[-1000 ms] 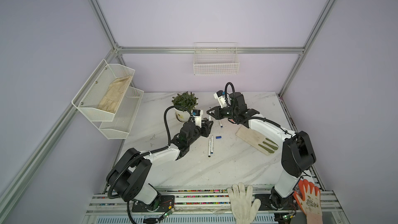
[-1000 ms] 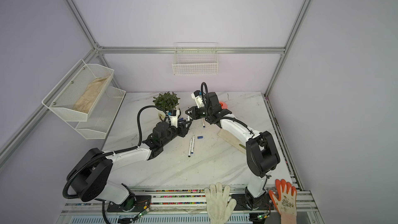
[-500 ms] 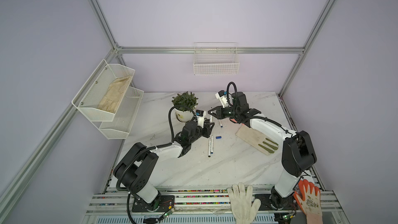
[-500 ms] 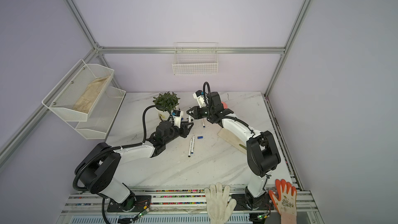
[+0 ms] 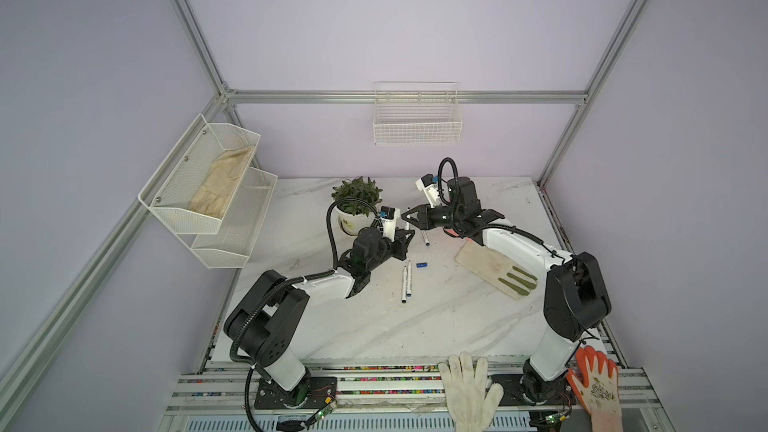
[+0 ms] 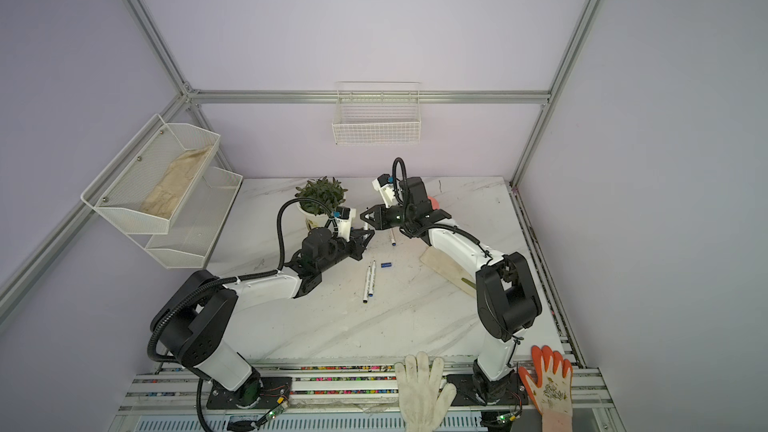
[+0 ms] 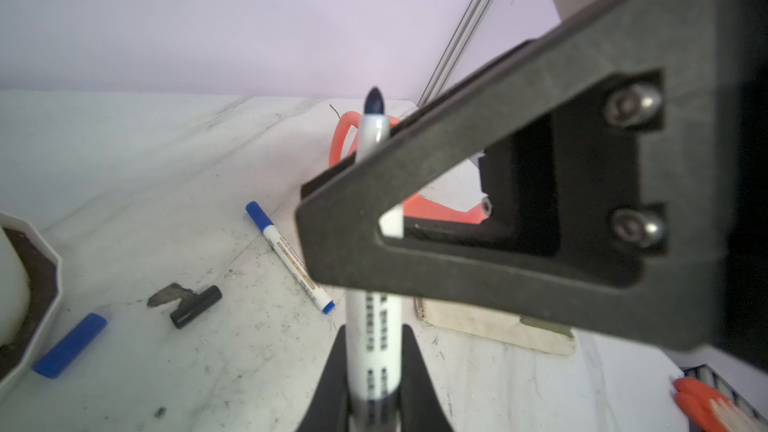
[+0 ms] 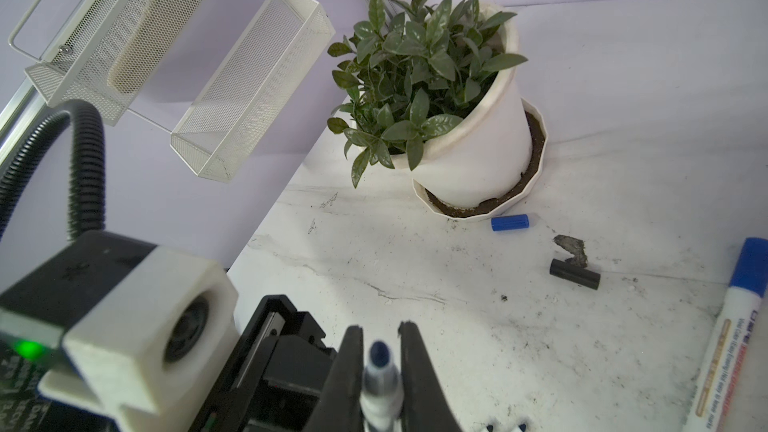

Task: Insert the pens into the pen caps
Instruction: 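Move the right gripper down over a loose blue cap on the table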

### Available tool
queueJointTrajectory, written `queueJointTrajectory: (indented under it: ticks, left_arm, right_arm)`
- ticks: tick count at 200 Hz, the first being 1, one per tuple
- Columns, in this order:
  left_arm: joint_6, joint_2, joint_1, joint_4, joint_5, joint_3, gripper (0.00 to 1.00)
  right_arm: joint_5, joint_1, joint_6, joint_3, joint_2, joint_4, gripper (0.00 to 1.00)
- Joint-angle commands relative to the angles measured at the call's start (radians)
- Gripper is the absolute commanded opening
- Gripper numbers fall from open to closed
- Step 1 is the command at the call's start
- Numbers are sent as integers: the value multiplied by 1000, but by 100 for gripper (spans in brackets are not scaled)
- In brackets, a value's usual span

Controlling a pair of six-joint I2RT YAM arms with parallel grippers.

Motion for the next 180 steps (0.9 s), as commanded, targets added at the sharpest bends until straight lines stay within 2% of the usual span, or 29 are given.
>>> queueJointTrajectory:
  ticks: [1,15,33,48,71,101,125,151,180]
  left_arm:
    - [-10,1,7,51,30,89,0]
    - [-42,0,15,60,20,74,0]
    - [-83,-13,25,37,-62,46,0]
    - [-93,-36,26,-12,-164,18,0]
    - [-114,-72,28,-39,-291,-43,0]
    - [-118,-106,30,-60,-329,-87,0]
    - [-107,-129,30,-66,-336,-109,0]
    - [-101,-147,29,-60,-341,-130,0]
    - [-105,-157,30,-53,-341,-145,0]
  right_arm:
    - [-10,1,7,-6,-2,22,0]
    - [3,0,13,-11,-6,15,2]
    - [45,0,26,-34,-13,-11,29]
    - [126,2,-18,-55,-21,-87,39]
    - [242,9,-68,-102,-30,-192,43]
    - [395,56,-115,-151,-22,-306,45]
    - [431,67,-89,-170,12,-354,48]
    - [482,85,-77,-159,63,-381,58]
    - [509,98,-81,-128,118,-374,60]
